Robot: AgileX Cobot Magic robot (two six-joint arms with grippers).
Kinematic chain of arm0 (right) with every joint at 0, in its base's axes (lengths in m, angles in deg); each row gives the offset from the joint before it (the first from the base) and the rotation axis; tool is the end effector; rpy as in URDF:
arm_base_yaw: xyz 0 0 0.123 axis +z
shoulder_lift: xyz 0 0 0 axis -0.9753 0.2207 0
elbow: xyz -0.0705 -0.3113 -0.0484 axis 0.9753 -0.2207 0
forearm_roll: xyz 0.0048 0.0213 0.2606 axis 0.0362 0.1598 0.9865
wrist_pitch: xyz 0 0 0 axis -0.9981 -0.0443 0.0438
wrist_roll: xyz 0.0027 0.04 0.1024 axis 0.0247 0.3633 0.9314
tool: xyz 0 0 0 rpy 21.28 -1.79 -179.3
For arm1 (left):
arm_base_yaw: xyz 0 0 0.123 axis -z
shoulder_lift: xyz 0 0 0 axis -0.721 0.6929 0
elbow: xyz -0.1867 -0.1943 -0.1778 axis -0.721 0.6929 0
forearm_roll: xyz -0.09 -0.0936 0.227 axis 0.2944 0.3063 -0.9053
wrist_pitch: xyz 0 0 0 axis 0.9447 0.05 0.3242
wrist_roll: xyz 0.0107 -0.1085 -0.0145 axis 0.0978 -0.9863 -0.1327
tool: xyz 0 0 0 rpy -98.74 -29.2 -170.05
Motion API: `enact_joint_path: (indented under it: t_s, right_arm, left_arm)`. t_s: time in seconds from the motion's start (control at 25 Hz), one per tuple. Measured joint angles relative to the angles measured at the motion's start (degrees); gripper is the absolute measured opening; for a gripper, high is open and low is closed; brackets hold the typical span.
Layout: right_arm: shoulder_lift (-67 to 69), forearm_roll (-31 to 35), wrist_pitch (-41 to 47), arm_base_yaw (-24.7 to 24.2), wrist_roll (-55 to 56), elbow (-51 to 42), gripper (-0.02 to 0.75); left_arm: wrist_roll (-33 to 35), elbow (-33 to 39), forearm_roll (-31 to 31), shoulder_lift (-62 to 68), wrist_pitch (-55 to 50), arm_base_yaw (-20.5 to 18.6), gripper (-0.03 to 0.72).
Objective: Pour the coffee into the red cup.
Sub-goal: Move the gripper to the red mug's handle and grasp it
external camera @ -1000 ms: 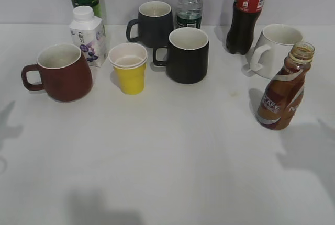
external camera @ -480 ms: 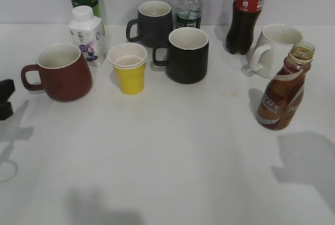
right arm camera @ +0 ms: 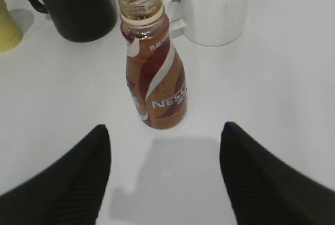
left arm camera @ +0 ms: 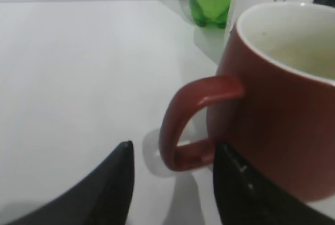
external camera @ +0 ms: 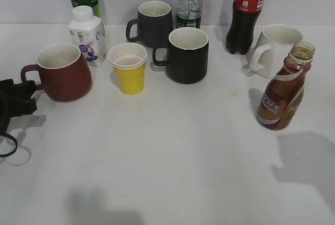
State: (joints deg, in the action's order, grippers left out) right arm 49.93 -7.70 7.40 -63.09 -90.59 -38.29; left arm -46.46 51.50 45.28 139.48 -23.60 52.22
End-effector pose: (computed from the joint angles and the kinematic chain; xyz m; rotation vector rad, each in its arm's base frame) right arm 0.1117 0.0334 0.2724 -0.1960 2.0416 0.2527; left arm 0.2754 -0.0365 0.1510 0.1015 1.8907 -0.1659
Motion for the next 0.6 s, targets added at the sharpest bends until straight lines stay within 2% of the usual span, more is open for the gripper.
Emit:
enact_joint_path:
  t_s: [0.6]
  right_arm:
    - [0.00,0.06,-0.13,0.00,0.00,0.00,0.490]
  left_arm:
    - [0.00,-8.74,0.11,8.57,2.34,0.00,0.386]
